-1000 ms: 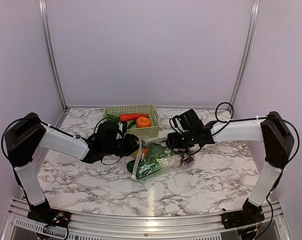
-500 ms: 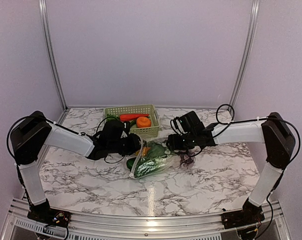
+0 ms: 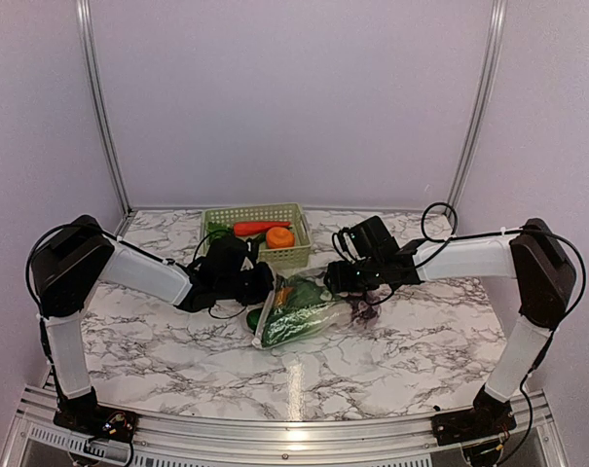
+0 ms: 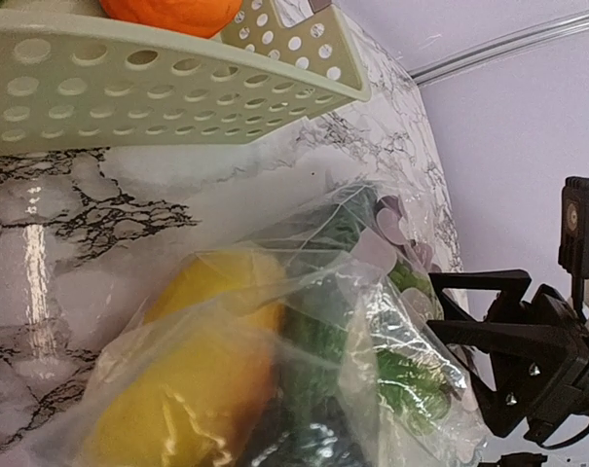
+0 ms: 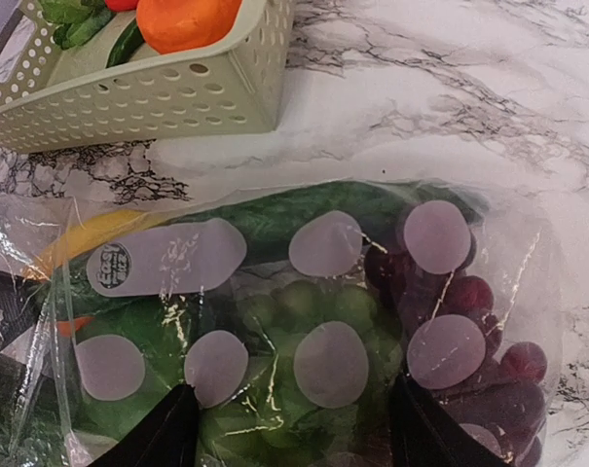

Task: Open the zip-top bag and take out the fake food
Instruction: Pick up the fake vegetable from the zipper food storage bag.

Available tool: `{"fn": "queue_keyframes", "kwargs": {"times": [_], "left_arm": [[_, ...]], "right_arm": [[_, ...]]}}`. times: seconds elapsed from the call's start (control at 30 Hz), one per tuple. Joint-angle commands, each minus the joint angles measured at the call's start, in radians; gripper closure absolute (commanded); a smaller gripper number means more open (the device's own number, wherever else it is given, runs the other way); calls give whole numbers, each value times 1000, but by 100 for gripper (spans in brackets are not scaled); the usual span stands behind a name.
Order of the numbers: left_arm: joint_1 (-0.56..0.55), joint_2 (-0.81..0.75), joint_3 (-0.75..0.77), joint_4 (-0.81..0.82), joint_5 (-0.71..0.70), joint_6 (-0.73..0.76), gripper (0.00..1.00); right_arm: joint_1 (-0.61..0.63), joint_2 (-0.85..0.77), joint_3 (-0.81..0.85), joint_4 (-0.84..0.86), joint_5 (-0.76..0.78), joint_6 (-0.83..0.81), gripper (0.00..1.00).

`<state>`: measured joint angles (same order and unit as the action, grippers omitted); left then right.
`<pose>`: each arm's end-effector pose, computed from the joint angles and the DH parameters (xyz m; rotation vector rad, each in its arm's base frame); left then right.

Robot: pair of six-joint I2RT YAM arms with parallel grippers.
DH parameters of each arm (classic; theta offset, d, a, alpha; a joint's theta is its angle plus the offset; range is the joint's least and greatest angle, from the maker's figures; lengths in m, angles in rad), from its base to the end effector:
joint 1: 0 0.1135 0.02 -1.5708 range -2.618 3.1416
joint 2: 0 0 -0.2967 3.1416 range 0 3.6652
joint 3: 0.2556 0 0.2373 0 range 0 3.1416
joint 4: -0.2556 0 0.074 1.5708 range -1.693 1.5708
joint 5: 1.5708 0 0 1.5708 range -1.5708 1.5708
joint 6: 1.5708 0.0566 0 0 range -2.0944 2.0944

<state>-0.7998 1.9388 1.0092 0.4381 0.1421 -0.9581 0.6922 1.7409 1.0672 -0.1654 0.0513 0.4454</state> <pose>0.2917 -0.3117 0.1809 -0.0839 2.2949 -1.1624 0.2900 0.2367 0.2125 -0.2788 2.4448 0.4545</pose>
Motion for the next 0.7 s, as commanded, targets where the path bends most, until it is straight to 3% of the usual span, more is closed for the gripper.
{"fn": "queue_keyframes", "kwargs": {"times": [0.0, 0.13, 0.67], "left_arm": [[2, 11, 10, 18, 17, 10, 91], [1, -46, -17, -29, 19, 47, 100], [-4, -426, -278, -214, 17, 143, 100]], "right_arm": [[13, 4, -8, -32, 10, 5, 35], [13, -38, -39, -19, 34, 16, 34], [13, -143, -107, 18, 45, 67, 29]]}}
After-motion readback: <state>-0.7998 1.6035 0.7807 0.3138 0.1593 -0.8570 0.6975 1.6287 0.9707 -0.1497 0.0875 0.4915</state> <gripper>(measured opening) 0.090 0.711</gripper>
